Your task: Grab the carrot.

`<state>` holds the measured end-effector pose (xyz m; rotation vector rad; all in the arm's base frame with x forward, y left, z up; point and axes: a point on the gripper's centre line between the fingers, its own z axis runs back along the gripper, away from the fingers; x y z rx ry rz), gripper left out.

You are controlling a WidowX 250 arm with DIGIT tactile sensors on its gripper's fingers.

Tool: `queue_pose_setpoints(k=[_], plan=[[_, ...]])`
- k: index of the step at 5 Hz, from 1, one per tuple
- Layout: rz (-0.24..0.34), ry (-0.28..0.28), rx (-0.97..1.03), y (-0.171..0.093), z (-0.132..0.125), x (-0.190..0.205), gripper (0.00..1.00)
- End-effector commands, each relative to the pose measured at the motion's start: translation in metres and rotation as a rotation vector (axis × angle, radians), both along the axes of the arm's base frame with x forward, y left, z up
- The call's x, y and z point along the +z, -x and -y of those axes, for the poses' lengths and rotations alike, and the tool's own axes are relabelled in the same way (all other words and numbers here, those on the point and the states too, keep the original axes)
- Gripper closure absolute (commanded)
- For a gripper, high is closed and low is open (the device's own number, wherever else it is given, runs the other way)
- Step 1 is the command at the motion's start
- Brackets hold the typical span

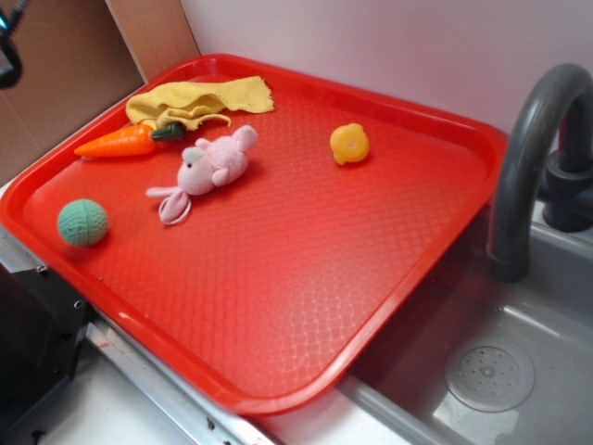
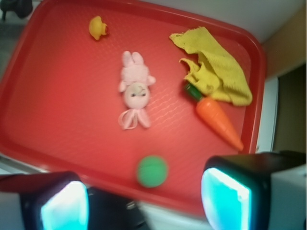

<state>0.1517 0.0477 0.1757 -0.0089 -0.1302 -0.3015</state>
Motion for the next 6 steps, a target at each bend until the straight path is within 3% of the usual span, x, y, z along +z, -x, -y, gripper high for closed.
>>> queue_pose_setpoints(k=[1,2,3,4,6], plan=[[0.051,-0.145,-0.079,-0.040,-0.039,-0.027,0.00],[0.052,-0.201,-0.206,-0.054,-0.046,-0.048,0.00],[0.071,-0.196,-0.344,-0.062,-0.054,-0.069,0.00],[0.063,-0.168,-0.366,-0.064,-0.061,-0.083,0.00],[0.027,-0.052,-0.401,-0.068,-0.081,-0.118,0.00]])
